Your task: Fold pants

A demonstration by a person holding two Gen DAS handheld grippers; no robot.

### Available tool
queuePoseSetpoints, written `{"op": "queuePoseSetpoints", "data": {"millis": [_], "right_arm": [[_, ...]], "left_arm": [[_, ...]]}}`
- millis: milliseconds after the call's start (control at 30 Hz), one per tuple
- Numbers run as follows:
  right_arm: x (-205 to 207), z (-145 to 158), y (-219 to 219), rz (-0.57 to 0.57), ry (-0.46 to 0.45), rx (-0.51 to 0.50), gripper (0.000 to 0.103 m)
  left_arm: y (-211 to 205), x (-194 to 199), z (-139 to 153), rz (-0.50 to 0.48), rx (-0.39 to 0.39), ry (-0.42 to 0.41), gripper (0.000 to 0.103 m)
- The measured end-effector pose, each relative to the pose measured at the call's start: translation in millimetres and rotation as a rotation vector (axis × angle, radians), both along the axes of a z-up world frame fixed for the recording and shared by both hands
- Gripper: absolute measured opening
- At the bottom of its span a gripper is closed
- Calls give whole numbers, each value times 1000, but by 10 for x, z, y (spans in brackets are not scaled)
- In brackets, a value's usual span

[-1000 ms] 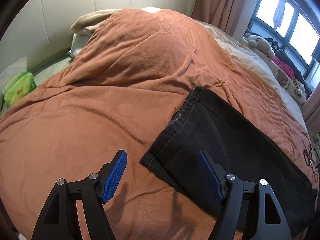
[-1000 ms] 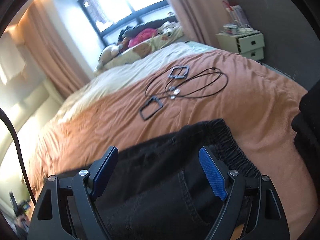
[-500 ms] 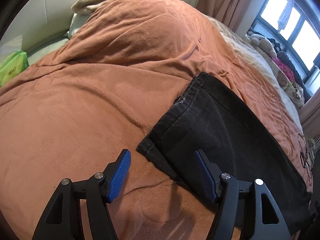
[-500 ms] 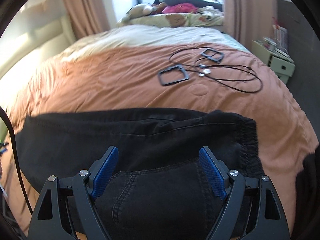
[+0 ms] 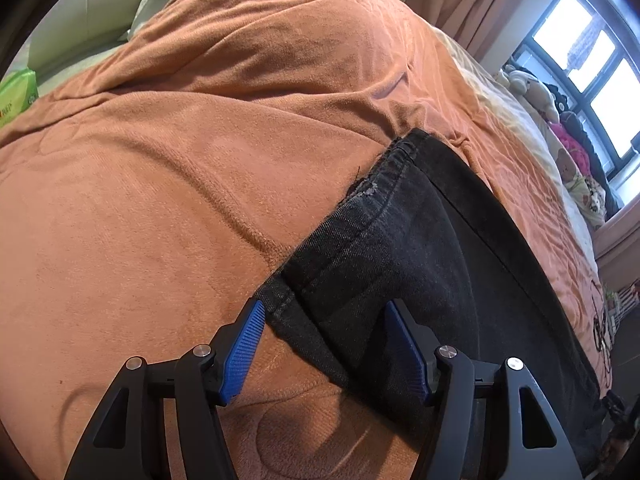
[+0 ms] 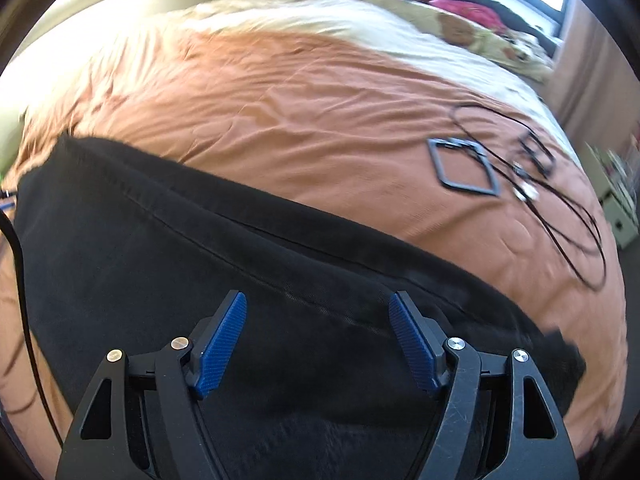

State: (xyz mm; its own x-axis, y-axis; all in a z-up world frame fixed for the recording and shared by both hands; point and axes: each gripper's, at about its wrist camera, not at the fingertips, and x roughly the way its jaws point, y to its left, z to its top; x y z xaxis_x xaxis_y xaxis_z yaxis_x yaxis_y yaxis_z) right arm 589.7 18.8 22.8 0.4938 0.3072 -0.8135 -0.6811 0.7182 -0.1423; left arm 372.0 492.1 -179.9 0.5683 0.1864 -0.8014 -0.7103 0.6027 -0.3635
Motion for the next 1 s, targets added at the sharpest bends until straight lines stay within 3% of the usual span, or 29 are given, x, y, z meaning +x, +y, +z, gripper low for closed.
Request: {"op": "queuePoseSetpoints", "data": {"millis": [233,333,367,467,567,833,1000], "right_arm": [[350,-257,290,66,44,-126,73],[482,-359,357,93,77,-162,65],[505,-402,375,99,91,-172,57],[548,-496,409,102,103,-237,13],[465,-479,488,120,65,-259,0],[348,-126,548,91,-78,-206,0],[375,-40,724,48,-141,-193,0]], "left_arm": [[2,31,2,3,15,13,64],[12,62,13,-5,29,19,60],[10,76,23,-16,35,19,56],[14,110,40,-26,46,26,52],[11,147,29,-34,45,33,50],[-24,155,82,-1,96,44,47],[15,151,135,3,87,32,47]]}}
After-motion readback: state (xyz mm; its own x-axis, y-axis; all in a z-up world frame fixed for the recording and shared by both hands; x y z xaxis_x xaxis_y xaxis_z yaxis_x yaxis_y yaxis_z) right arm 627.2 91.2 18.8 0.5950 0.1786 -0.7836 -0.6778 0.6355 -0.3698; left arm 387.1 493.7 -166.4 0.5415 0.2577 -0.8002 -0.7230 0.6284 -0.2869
